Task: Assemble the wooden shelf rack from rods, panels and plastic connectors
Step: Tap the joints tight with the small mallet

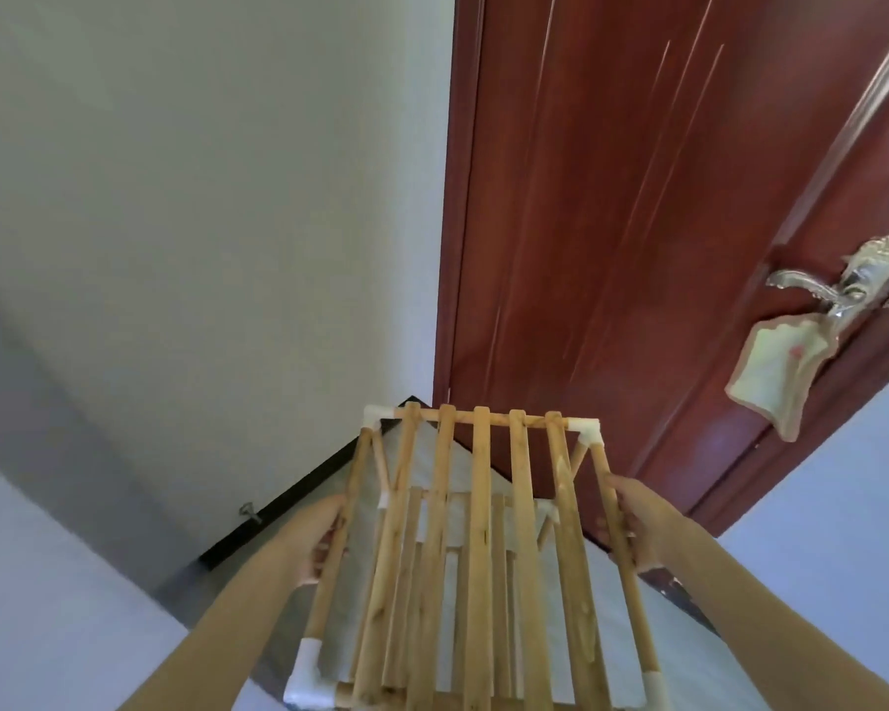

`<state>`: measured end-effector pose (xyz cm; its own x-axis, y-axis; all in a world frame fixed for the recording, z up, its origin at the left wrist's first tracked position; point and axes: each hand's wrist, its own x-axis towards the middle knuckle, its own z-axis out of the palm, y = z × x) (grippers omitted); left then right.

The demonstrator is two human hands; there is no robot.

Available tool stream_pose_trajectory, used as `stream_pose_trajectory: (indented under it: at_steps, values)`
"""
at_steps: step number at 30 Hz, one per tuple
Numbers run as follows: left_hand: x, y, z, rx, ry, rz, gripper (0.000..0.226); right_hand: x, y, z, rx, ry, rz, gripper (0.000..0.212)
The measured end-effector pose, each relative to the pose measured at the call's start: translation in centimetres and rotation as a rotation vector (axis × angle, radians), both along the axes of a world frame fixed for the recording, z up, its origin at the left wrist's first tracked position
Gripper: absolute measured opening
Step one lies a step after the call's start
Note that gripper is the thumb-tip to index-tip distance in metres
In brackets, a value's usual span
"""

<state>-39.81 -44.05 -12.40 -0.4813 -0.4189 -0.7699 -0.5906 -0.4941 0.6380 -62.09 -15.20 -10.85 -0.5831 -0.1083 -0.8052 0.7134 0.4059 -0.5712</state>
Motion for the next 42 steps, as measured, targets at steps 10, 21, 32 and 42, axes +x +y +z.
stream_pose_trajectory:
  at_steps: [10, 21, 32, 42]
  values:
    - [-14.7, -6.0, -1.4, -0.003, -0.049, 0.373, 0.028, -20.8, -13.0, -0.8, -0.022, -0.012, 0.274, 0.048]
    - [-23.8, -15.5, -4.5, 0.077, -0.165, 0.603, 0.033, -33.9, -30.5, -4.4, -0.004, -0.054, 0.48, 0.057]
    - [-30.5, -27.5, -12.3, 0.177, -0.307, 0.587, 0.022, -41.2, -46.5, -11.6, 0.285, -0.104, 0.648, 0.062]
    - [-34.9, -32.7, -21.0, 0.402, -0.343, 0.75, 0.021, -46.4, -58.8, -21.4, 0.332, -0.223, 0.847, 0.065]
